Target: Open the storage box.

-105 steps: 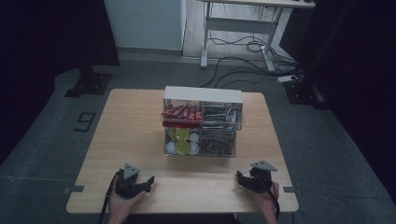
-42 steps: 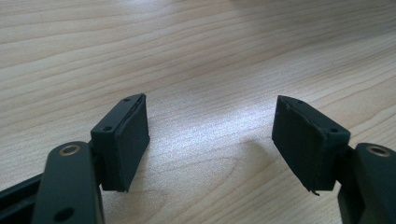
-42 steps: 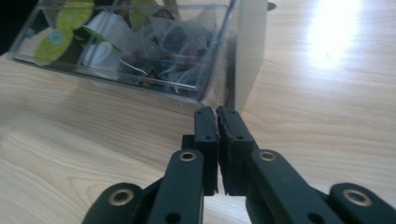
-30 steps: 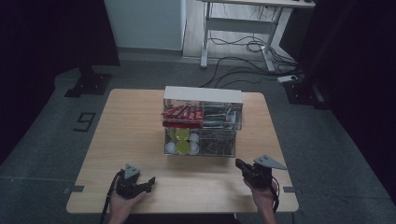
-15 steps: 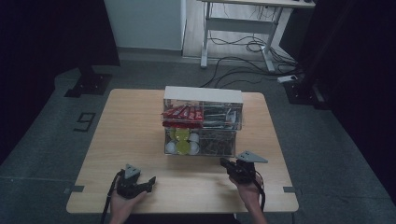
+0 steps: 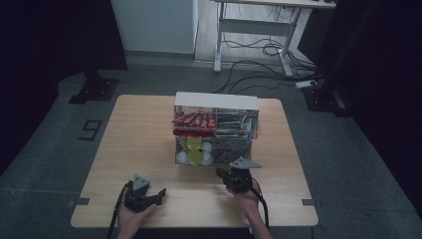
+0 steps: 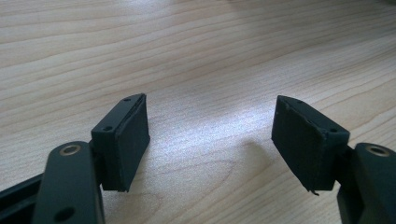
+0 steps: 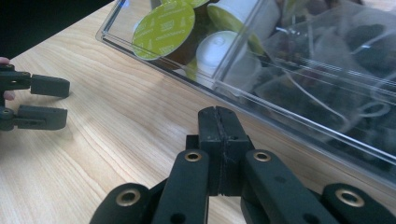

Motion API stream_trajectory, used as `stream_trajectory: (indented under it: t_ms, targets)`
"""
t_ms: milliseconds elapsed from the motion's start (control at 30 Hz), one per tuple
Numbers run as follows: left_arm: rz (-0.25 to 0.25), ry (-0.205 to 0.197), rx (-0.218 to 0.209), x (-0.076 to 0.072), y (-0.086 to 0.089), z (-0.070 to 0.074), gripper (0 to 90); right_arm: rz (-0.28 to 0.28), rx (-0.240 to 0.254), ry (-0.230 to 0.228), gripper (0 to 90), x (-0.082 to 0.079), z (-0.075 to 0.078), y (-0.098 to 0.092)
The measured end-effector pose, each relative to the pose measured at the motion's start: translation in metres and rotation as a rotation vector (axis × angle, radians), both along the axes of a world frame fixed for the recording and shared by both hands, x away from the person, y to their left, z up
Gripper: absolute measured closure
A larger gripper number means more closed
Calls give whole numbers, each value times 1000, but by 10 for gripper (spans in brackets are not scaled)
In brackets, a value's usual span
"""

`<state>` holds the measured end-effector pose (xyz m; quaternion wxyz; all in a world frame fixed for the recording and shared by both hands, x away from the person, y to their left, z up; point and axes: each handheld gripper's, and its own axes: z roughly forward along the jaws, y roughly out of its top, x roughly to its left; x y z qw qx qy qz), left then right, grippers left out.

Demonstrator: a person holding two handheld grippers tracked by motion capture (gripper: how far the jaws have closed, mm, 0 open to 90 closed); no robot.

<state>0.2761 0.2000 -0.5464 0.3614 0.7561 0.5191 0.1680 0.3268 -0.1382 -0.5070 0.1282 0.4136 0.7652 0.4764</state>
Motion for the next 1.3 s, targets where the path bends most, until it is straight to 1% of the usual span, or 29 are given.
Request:
stream_trajectory:
  t_ms: [67,167,200,567,600,667,800,833,900,933,967,1000,1067,1167,1300]
  targets:
    - [0,0,0,0,0,0,277,2,0,1,892,1,0,1]
    - [3,-3,0,0,-1,0,277,13,0,6,892,7,-3,6]
    - [3,-3,0,0,-1,0,277,16,10,17,892,7,-3,7]
    - [2,-2,5,0,-1,0,277,9,7,1,892,6,-3,5]
    - [2,-2,6,0,-1,0,277,4,0,1,892,5,-2,5]
    - [2,-3,8,0,-1,0,277,2,-8,-8,892,4,-2,6]
    - [2,-3,9,-1,-1,0,277,6,-7,-16,893,3,0,6]
    - [3,-4,8,-1,-2,0,277,5,-11,-25,892,2,1,6]
    - [4,-5,8,-1,-2,0,277,-21,-33,-57,892,0,4,5]
    - [4,-5,8,-1,-2,0,277,-28,-36,-71,893,-1,6,4]
    - [4,-5,8,-1,-2,0,277,-28,-36,-71,893,-1,6,4]
    - [3,-5,8,-1,-2,0,277,-43,-21,-85,892,-2,11,0]
    - [2,-3,11,-1,-2,0,277,-52,-12,-98,893,-3,16,-3]
    - [0,-3,13,-1,-2,0,277,-56,-1,-104,892,-5,19,-6]
    - [0,-3,14,-1,-2,0,277,-45,13,-100,892,-5,22,-8]
